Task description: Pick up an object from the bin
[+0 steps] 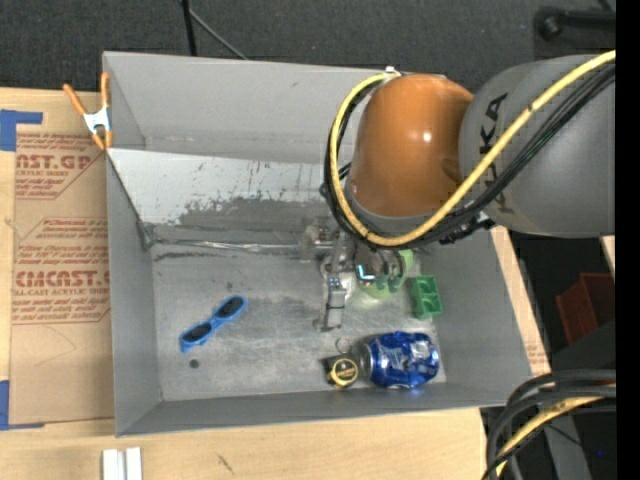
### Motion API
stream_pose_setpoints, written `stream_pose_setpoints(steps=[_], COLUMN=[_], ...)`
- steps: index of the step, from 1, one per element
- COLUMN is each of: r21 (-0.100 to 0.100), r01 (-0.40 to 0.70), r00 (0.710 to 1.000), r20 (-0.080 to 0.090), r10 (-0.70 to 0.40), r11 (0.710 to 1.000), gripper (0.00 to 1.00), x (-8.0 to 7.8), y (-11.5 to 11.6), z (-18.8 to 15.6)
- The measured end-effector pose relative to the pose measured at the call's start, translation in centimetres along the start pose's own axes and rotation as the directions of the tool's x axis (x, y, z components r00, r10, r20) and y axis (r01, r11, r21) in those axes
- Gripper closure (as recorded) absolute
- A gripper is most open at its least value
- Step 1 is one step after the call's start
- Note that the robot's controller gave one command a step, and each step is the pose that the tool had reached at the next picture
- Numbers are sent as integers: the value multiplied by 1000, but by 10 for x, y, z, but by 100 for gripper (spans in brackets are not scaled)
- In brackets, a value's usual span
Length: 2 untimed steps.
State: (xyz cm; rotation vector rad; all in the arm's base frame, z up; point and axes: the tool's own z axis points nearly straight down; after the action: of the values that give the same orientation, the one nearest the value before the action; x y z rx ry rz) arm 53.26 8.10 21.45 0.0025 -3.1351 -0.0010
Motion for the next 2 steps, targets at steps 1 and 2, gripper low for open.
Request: stream_pose_setpoints(steps=[1,2], r21=[-1,2], r01=[104,269], r00=[995,963], r20=[1,9], r10=[-104,-269], r11=[995,963], gripper=[0,0], x=[6,3], y=[125,113], z=[150,114])
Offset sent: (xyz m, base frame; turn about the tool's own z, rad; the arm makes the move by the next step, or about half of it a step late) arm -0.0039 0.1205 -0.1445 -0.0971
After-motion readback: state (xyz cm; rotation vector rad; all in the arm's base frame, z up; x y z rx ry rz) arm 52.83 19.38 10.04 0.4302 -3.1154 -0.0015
